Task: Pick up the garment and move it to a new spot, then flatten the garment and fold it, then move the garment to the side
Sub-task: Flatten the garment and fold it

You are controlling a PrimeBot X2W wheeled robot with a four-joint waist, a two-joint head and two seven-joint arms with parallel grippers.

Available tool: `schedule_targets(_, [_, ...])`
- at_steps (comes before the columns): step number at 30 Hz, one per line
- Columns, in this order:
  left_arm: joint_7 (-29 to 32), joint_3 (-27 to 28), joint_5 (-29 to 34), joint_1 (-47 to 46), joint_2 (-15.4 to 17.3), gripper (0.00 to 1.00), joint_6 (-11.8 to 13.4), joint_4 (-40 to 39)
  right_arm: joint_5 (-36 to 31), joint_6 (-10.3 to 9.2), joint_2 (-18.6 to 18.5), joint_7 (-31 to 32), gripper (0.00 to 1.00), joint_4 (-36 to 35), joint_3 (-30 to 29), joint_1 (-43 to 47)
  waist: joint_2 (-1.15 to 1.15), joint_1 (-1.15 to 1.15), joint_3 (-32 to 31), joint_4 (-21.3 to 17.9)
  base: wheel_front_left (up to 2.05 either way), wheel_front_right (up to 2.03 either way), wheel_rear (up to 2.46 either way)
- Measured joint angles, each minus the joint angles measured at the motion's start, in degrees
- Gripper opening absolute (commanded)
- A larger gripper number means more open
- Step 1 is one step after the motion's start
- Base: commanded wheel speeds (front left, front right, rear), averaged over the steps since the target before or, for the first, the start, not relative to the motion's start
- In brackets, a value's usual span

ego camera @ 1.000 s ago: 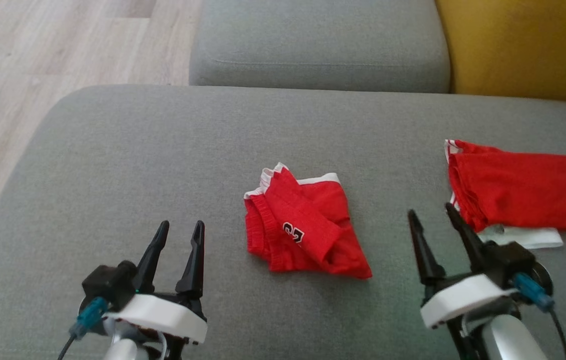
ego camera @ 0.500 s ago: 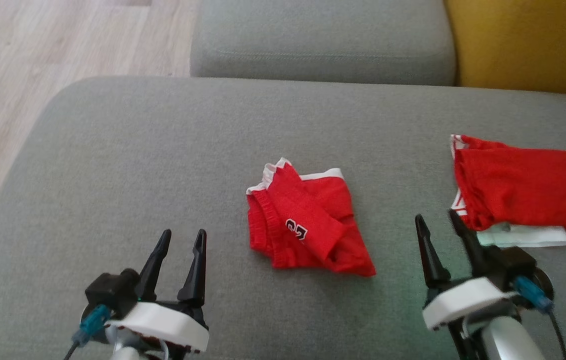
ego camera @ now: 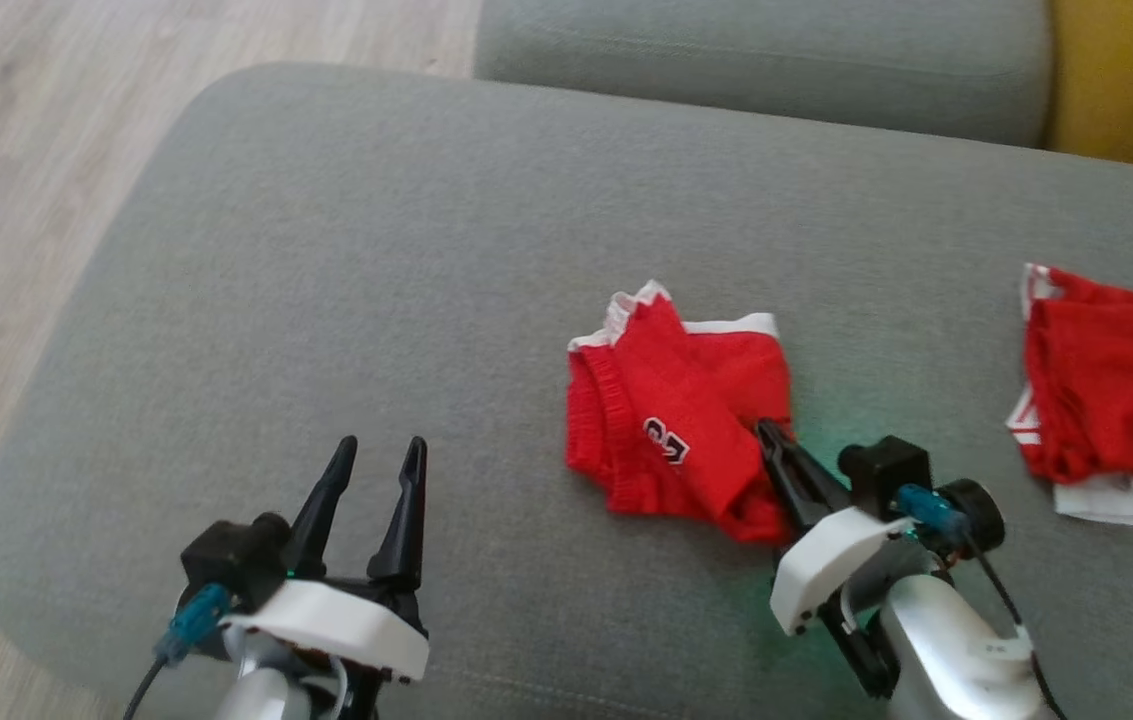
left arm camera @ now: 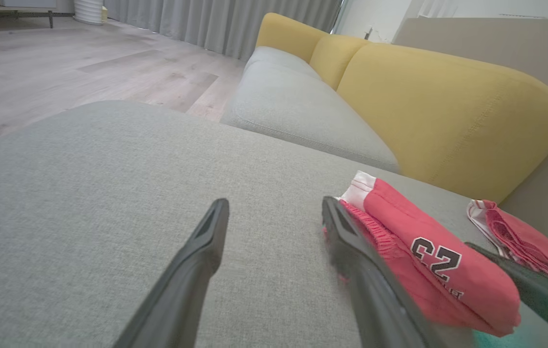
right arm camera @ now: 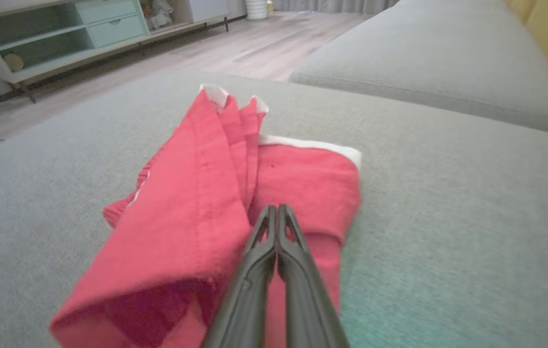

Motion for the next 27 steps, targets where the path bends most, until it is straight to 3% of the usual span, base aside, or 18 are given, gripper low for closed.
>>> schedule_targets(9, [0.00, -0.21, -0.38, -0.87, 0.00, 1.00, 0.00, 0.08, 1.24, 0.00, -0.09, -2.47, 0.00, 7.53, 4.50, -4.32, 0.00, 0.00, 1.60, 2.61, 0.00, 0.00, 0.00])
schedule_targets(16, [0.00, -0.10, -0.37, -0.90, -0.01, 1.00, -0.02, 0.38, 6.75, 0.00, -0.18, -4.37, 0.00, 6.67, 10.39, -7.34, 0.00, 0.00, 1.71, 2.32, 0.00, 0.00, 0.00])
schedule_targets(22, [0.00, -0.23, -0.37, -1.58, -0.01, 1.00, -0.44, 0.70, 11.43, 0.00, -0.22, -4.67, 0.00, 5.57, 20.18, -8.26, 0.00, 0.00, 0.92, 2.54, 0.00, 0.00, 0.00])
schedule_targets(27, [0.00, -0.34, -0.37, -1.63, -0.01, 1.00, -0.44, 0.81, 13.97, 0.01, -0.22, -3.66, 0.00, 6.02, 24.54, -8.49, 0.00, 0.00, 0.33, 3.05, 0.00, 0.00, 0.00])
